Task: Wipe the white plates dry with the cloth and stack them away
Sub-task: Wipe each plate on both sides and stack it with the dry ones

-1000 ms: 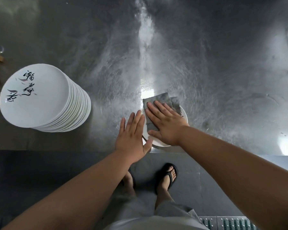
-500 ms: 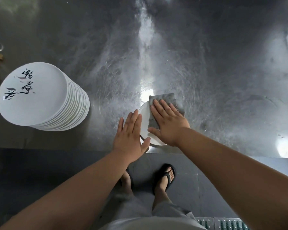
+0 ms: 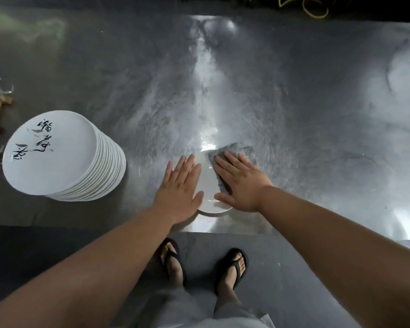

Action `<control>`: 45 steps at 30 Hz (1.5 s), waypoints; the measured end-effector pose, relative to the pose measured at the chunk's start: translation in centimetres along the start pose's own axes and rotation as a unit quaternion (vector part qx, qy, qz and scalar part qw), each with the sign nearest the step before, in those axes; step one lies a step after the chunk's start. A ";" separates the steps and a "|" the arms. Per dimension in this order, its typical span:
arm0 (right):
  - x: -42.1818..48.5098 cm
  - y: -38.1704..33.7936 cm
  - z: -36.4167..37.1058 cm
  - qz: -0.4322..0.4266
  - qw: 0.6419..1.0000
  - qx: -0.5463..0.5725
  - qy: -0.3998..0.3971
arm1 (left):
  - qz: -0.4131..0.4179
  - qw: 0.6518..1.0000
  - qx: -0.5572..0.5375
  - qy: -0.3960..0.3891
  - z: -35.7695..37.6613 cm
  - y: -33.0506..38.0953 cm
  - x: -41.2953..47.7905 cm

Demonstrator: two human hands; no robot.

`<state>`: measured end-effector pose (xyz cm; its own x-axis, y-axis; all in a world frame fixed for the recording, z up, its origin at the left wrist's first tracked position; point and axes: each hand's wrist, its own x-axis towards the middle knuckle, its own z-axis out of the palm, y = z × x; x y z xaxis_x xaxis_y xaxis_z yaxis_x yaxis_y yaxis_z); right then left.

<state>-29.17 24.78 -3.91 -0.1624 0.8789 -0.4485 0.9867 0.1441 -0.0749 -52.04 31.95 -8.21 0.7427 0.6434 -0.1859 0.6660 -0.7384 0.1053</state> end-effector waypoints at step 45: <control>-7.3 -6.6 4.0 0.108 0.989 0.096 -0.032 | 0.020 0.997 0.036 -0.065 -0.4 0.9 -0.4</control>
<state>-34.46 15.60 -3.73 0.0455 0.8486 -0.5271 0.9811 -0.1373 -0.1364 -51.66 31.11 -7.65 0.7505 0.5843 -0.3087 0.6252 -0.7791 0.0452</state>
